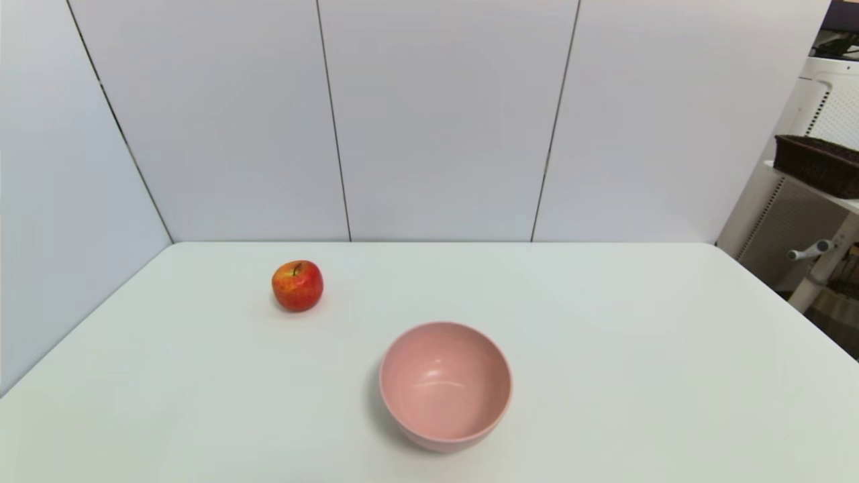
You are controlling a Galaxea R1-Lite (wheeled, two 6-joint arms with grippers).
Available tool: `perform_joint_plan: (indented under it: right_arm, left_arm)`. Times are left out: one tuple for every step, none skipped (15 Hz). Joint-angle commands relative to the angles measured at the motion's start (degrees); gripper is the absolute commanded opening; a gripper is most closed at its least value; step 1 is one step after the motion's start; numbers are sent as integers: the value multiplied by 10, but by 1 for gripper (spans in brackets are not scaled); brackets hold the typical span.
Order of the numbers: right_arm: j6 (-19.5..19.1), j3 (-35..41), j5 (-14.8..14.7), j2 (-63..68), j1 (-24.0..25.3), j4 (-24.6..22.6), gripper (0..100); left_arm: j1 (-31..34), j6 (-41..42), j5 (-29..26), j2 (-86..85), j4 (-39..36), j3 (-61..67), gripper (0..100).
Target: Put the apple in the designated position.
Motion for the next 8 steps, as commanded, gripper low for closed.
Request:
perform_joint_plan:
  right_arm:
    - [0, 0, 0, 1, 0, 0, 100]
    - [0, -1, 0, 1, 0, 0, 100]
    - [0, 0, 0, 1, 0, 0, 100]
    - [0, 0, 0, 1, 0, 0, 100]
    - [0, -1, 0, 1, 0, 0, 100]
    - [0, 0, 0, 1, 0, 0, 100]
    - [0, 0, 0, 1, 0, 0, 100]
    - [0, 0, 0, 1, 0, 0, 100]
  left_arm:
    - [0, -1, 0, 1, 0, 0, 100]
    - [0, -1, 0, 1, 0, 0, 100]
    - [0, -1, 0, 1, 0, 0, 100]
    - [0, -1, 0, 0, 0, 0, 100]
    - [0, -1, 0, 0, 0, 0, 100]
    - [0, -1, 0, 1, 0, 0, 100]
    - [0, -2, 0, 9, 0, 0, 100]
    - [0, 0, 3, 37, 0, -4, 100]
